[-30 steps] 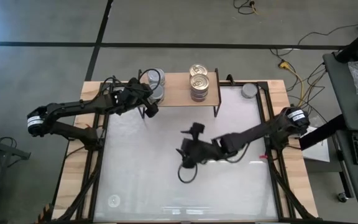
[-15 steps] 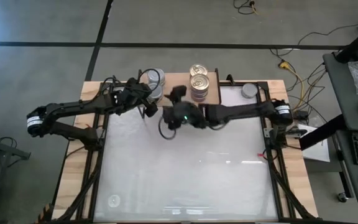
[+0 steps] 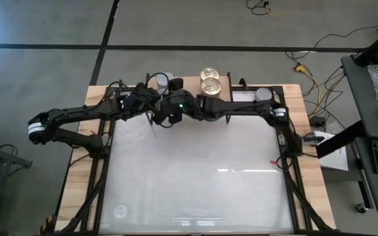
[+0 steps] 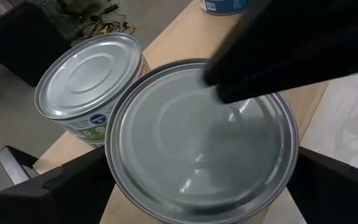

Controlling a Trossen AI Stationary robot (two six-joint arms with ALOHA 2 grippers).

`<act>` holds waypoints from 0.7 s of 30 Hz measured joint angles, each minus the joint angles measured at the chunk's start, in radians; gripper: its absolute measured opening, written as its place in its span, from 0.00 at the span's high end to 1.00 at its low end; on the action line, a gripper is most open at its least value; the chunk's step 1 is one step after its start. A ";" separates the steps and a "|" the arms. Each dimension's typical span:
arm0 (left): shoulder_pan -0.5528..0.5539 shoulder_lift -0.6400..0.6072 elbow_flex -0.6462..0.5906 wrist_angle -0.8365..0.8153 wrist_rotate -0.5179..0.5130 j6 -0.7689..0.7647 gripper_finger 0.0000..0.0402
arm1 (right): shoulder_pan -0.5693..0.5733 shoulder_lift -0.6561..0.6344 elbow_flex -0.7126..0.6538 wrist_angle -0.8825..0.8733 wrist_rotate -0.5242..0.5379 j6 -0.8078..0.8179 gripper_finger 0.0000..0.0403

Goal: Stack canned seafood by type on shelf
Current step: Stack the green tuna can on top of the other green tuna can on the shelf

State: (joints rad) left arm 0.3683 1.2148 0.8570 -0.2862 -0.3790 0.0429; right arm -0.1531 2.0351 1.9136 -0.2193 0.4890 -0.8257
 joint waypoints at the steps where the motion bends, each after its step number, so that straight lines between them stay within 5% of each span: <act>1: 0.000 0.000 0.000 0.001 0.000 0.000 0.00 | -0.005 0.014 0.018 -0.016 0.000 0.003 0.97; 21: -0.003 -0.006 -0.001 0.005 0.005 0.042 0.00 | -0.044 0.072 0.087 -0.140 -0.089 0.092 0.97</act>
State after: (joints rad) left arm 0.3656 1.2091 0.8555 -0.2810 -0.3740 0.0845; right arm -0.1974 2.1067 2.0006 -0.3589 0.4000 -0.7334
